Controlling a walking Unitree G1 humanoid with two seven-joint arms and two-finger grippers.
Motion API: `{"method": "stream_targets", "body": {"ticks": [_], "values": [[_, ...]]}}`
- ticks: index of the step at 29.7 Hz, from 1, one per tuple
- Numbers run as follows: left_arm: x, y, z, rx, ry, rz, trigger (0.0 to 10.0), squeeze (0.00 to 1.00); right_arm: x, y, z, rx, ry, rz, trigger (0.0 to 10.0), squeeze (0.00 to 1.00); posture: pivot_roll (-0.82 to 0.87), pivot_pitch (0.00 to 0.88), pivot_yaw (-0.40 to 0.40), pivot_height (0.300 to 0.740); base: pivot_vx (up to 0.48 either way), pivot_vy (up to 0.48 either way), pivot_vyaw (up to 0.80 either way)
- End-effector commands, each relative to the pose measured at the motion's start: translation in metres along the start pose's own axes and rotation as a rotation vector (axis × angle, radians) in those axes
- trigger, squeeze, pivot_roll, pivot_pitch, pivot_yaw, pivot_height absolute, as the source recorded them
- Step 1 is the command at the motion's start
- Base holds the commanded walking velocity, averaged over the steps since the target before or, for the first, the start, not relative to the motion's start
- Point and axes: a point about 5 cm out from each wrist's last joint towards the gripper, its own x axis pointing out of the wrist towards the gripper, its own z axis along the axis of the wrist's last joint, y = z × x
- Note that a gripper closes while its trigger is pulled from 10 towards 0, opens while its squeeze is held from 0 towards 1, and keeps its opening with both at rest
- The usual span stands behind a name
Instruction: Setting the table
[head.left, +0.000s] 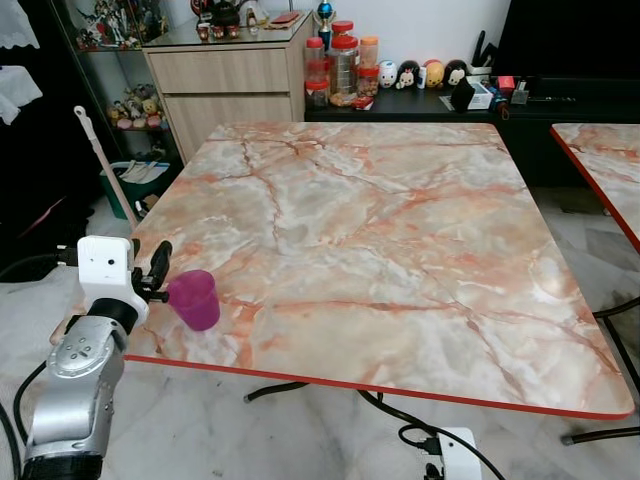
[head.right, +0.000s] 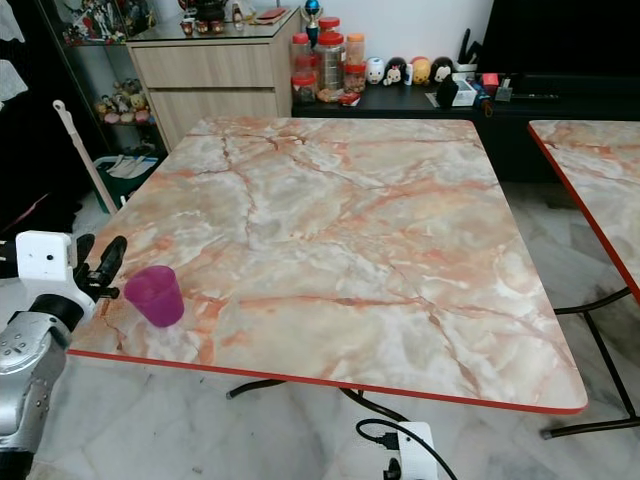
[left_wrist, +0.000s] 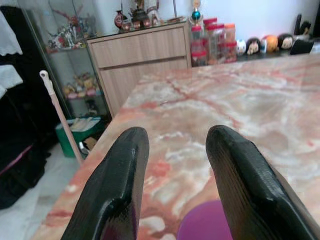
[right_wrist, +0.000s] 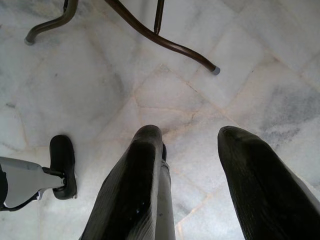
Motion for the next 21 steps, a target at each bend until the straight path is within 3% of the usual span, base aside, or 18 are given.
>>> {"method": "stream_targets", "body": {"ticks": [1, 5, 7, 16, 21], "values": [[-0.005, 0.008, 0.003, -0.005, 0.015, 0.012, 10.0, 0.00, 0.001, 0.001, 0.005, -0.012, -0.007, 0.002, 10.0, 0.00, 0.11, 0.038, 0.040, 0.732, 0.000, 0.000, 0.00], [-0.013, 0.005, 0.002, -0.108, 0.030, -0.016, 10.0, 0.00, 0.002, 0.002, 0.008, -0.016, -0.013, 0.011, 10.0, 0.00, 0.11, 0.031, 0.038, 0.732, 0.000, 0.000, 0.00], [-0.013, 0.004, 0.002, -0.112, 0.032, -0.023, 10.0, 0.00, 0.002, 0.003, 0.008, -0.022, -0.011, 0.014, 10.0, 0.00, 0.11, 0.030, 0.038, 0.732, 0.000, 0.000, 0.00], [-0.010, 0.002, -0.006, -0.017, 0.160, -0.055, 10.0, 0.00, 0.001, 0.006, 0.006, -0.040, 0.002, 0.021, 10.0, 0.00, 0.11, 0.009, 0.049, 0.732, 0.000, 0.000, 0.00], [-0.009, 0.011, -0.008, -0.007, 0.211, -0.036, 10.0, 0.00, 0.000, 0.005, 0.000, -0.045, 0.015, 0.020, 10.0, 0.00, 0.10, 0.000, 0.057, 0.732, 0.000, 0.000, 0.00]]}}
